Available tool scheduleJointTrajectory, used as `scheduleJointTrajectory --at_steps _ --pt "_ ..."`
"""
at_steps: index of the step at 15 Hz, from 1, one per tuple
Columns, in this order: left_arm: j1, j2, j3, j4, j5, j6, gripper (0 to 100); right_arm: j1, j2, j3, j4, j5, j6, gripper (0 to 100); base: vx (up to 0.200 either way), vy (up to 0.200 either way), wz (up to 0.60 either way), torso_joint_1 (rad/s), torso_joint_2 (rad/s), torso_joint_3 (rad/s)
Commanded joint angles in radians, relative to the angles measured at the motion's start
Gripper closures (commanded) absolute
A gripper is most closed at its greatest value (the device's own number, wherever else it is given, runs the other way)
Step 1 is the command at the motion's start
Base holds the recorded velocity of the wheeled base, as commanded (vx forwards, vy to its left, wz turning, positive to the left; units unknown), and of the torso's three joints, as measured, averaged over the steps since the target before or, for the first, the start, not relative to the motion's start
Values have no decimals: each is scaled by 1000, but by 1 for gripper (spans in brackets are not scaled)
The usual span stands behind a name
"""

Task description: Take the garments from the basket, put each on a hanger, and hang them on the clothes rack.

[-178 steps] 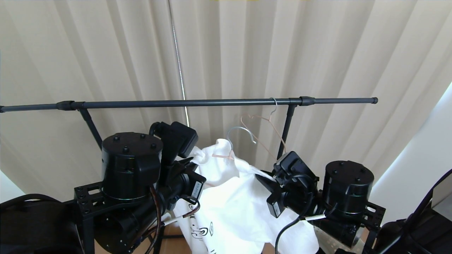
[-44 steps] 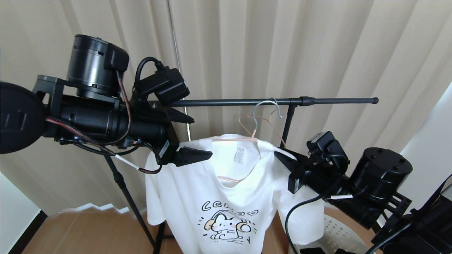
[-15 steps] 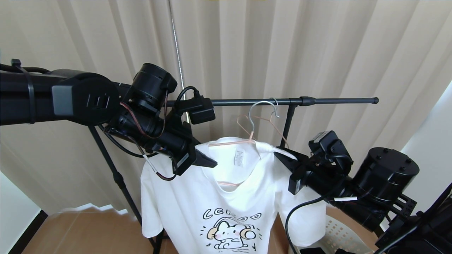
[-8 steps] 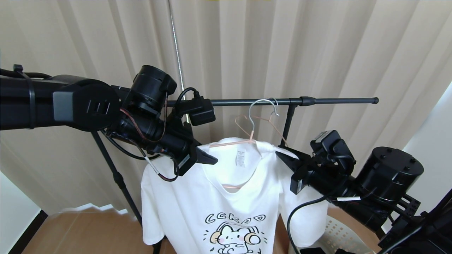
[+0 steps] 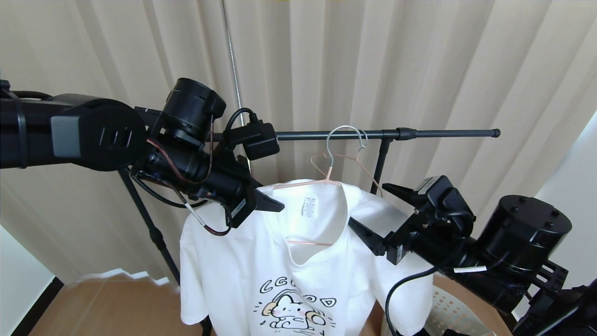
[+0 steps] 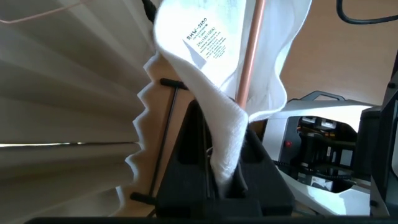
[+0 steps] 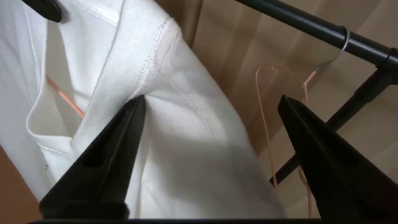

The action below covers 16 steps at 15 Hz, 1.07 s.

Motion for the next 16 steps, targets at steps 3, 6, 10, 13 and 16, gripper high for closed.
scheduleJointTrajectory --at_steps 3,6,10,13,16 --pt "25 -61 59 -41 0 -3 100 -40 -27 6 1 24 2 0 0 0 0 0 0 0" --pt "43 -120 134 -106 2 -3 100 -107 -67 21 2 124 2 0 0 0 0 0 0 0" --pt "57 -187 245 -210 33 -47 100 -172 -128 69 45 302 2 0 0 0 0 0 0 0" --pt "56 -231 305 -294 69 -90 100 -233 -151 83 99 426 2 0 0 0 0 0 0 0" --pt "56 -276 341 -302 72 -92 100 -262 -107 64 118 426 -1 0 0 0 0 0 0 0"
